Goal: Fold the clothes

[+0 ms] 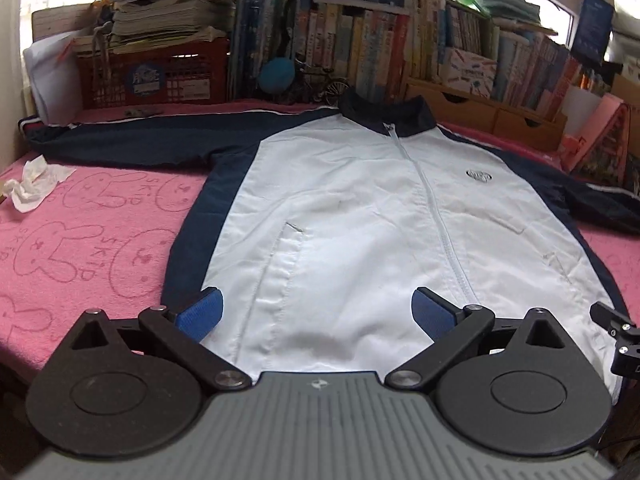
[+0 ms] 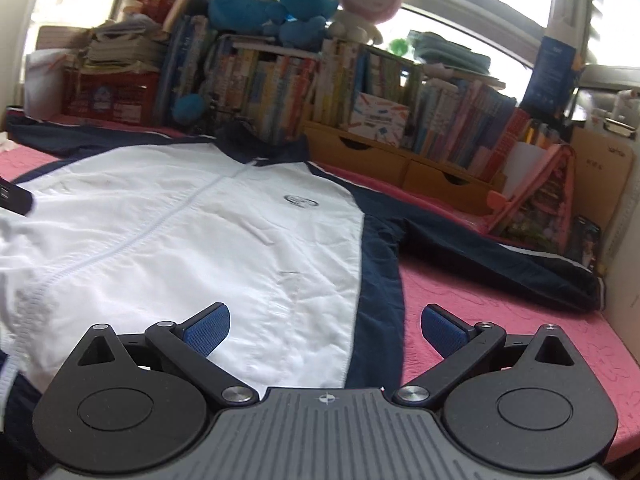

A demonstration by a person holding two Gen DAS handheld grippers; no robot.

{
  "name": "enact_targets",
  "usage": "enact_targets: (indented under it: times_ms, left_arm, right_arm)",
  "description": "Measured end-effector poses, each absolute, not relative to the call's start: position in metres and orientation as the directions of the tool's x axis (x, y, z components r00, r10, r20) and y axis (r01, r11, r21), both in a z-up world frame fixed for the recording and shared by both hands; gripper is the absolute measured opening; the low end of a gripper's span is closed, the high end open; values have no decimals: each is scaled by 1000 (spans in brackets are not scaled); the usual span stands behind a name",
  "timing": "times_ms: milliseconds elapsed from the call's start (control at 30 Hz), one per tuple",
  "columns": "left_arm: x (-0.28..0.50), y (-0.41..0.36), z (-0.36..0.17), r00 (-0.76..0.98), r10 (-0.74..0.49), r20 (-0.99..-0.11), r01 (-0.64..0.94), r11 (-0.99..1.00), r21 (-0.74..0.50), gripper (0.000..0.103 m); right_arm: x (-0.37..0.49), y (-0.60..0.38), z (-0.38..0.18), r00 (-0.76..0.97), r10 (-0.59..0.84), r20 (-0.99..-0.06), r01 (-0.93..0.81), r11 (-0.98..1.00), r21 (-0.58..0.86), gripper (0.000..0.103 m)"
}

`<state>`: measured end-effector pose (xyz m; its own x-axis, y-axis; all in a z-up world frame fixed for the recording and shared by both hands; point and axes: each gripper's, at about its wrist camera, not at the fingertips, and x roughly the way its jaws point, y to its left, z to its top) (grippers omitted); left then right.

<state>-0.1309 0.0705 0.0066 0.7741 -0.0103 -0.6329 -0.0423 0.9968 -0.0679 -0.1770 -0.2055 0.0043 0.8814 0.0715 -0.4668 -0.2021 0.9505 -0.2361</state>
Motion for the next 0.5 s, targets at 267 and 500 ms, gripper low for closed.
enact_targets:
  times_ms: [267, 500]
  left_arm:
    - [-127, 46, -7, 712, -23, -701, 9, 1000, -23, 102]
    - [-135, 43, -7, 704, -19, -710, 15, 1000, -12, 102]
  right_arm:
    - [-183, -184, 2, 809, 206, -550, -306, 947, -95, 103]
    - [-198, -173, 2, 782, 243, -573, -359, 928, -97, 103]
